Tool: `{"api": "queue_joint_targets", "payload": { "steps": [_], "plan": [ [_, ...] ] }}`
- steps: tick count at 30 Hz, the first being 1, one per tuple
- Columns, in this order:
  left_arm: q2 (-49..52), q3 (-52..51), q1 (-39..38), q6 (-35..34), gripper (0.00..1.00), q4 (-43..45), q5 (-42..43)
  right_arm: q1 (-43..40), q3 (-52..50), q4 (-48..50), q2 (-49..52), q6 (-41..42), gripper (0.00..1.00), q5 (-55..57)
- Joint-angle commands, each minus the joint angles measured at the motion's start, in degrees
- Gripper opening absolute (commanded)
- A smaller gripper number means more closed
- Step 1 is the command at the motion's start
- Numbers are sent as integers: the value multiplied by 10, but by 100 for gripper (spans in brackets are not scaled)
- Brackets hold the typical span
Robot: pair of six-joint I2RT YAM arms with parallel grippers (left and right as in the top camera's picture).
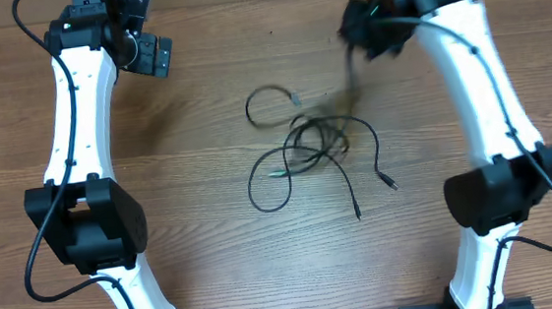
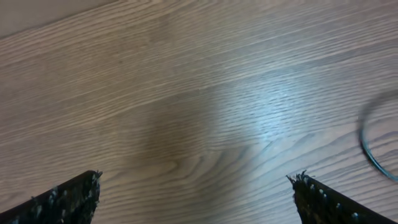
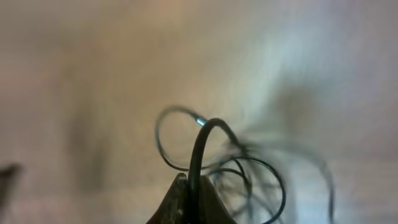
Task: Untangle cables
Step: 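Lift the grasped cable and pull it to the right, away from the bundle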
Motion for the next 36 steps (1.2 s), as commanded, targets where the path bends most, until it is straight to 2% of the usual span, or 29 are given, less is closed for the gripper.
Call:
{"api": "queue_joint_targets", "payload": {
  "steps": [1, 6, 11, 22, 30, 36],
  "plan": [
    [4, 13, -13, -36, 100, 9, 13, -27, 141, -5, -25, -32, 4, 26],
    [4, 13, -24, -75, 100, 28, 14, -49, 302, -2, -25, -51, 4, 37],
    [4, 13, -37, -83, 99, 47, 32, -49, 370, -4, -25, -66, 4, 83],
    [4, 13, -68, -119, 99, 91, 44, -49, 385, 76, -51, -121, 4, 117],
    [4, 13, -89, -143, 100, 96, 43, -49, 385, 114, -97, -173, 4, 215],
    [4, 13, -103, -144, 99, 109, 44, -49, 385, 122, -123, -224, 4, 364]
  ]
}}
